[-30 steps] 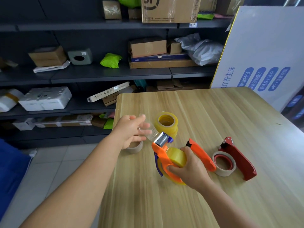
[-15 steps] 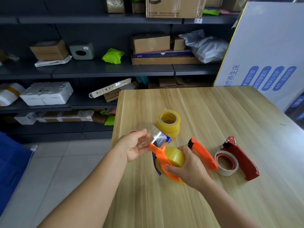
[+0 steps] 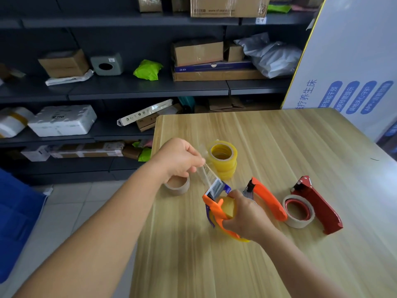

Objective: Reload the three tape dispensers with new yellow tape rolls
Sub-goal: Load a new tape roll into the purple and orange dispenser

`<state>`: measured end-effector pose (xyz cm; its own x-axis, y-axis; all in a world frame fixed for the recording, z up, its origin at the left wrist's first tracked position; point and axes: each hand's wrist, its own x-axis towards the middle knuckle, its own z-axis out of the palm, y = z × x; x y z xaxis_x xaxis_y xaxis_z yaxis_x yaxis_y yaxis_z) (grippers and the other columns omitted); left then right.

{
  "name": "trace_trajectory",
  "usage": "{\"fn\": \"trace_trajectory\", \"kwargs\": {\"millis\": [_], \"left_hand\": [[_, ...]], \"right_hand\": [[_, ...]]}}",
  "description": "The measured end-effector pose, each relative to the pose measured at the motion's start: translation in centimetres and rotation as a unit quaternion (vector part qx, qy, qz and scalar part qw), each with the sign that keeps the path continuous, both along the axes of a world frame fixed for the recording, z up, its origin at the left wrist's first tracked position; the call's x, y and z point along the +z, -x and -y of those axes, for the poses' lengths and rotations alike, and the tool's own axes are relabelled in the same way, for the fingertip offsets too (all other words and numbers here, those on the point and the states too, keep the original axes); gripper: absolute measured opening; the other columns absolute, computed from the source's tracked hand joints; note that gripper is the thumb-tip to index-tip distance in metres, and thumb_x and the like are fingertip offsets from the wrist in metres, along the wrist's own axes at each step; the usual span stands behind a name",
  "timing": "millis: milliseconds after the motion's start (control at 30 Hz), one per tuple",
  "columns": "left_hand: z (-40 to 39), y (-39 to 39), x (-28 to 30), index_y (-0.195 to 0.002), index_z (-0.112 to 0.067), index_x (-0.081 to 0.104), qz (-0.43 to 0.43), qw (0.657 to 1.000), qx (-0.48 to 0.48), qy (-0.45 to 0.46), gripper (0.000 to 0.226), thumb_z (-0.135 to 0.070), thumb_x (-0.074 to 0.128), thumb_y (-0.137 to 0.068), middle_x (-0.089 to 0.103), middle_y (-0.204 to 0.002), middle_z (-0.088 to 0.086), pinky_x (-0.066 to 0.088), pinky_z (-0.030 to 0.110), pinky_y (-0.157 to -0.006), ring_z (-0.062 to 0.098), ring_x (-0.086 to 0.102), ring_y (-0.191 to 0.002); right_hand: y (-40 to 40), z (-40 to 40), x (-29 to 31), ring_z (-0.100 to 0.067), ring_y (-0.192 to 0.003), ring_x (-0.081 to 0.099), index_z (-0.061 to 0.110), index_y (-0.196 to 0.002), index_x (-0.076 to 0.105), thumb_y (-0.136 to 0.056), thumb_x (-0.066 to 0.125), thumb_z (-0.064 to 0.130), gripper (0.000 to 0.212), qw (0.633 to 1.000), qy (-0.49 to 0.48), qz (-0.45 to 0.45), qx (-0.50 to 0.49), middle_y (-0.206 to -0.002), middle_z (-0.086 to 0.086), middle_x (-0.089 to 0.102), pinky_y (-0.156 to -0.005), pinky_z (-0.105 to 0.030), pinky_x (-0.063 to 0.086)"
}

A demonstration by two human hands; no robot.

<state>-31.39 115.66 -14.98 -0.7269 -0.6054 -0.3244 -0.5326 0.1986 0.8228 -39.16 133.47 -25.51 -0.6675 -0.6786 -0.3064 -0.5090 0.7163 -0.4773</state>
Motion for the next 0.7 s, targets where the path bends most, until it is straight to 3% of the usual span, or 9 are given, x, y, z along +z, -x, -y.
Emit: {"fn": "trace_trajectory", "kwargs": {"millis": [167,333,467,600,700], "left_hand": [[-0.4,0.4,1.6,-0.087,-0.007,0.063,-0.044,0.995,-0.023,-0.081,0.008,-0.012,0.070,-0.085,0.068,-0.073,0.007,0.058,0.037,-0.081,0.015,0.066,-0.069],[-1.3,1.0,2.3,-0.076,-0.008,0.058,-0.108,0.994,0.005,-0.025,0.013,-0.005,0.065,-0.086,0.064,-0.066,0.006,0.057,0.043,-0.085,0.020,0.061,-0.071],[-2.1,1.4,3.1,-0.073,-0.007,0.057,-0.142,0.990,0.015,-0.013,0.015,0.000,0.063,-0.085,0.061,-0.062,0.005,0.058,0.047,-0.083,0.020,0.064,-0.068],[-1.7,1.4,4.1,-0.073,-0.008,0.056,-0.171,0.985,0.025,0.001,0.018,-0.002,0.062,-0.088,0.058,-0.061,0.004,0.059,0.045,-0.080,0.020,0.065,-0.066],[-1.5,1.5,4.7,-0.075,-0.007,0.057,-0.176,0.984,0.019,0.003,0.015,-0.003,0.061,-0.089,0.059,-0.064,0.007,0.060,0.043,-0.079,0.023,0.067,-0.073]], "right_hand": [[0.6,0.5,0.8,-0.013,-0.072,0.057,0.026,-0.126,0.041,-0.067,0.071,0.047,0.070,1.000,0.023,-0.020,-0.002,-0.078,0.008,0.055,-0.064,-0.027,0.048],[0.5,0.8,1.3,-0.016,-0.071,0.061,0.024,-0.120,0.044,-0.071,0.068,0.047,0.059,0.999,0.045,-0.024,-0.006,-0.077,0.005,0.059,-0.065,-0.031,0.053],[1.1,0.9,1.4,-0.013,-0.064,0.057,0.023,-0.114,0.044,-0.074,0.068,0.043,0.051,0.997,0.071,-0.013,-0.008,-0.069,0.009,0.054,-0.060,-0.029,0.048],[1.2,-0.3,0.6,-0.001,-0.061,0.054,0.031,-0.103,0.042,-0.072,0.072,0.037,0.043,0.994,0.100,0.030,-0.026,-0.070,0.012,0.054,-0.053,-0.019,0.042],[1.3,-0.4,0.0,-0.004,-0.063,0.056,0.027,-0.102,0.046,-0.069,0.074,0.034,0.044,0.991,0.116,0.050,-0.038,-0.071,0.010,0.056,-0.052,-0.021,0.045]]}}
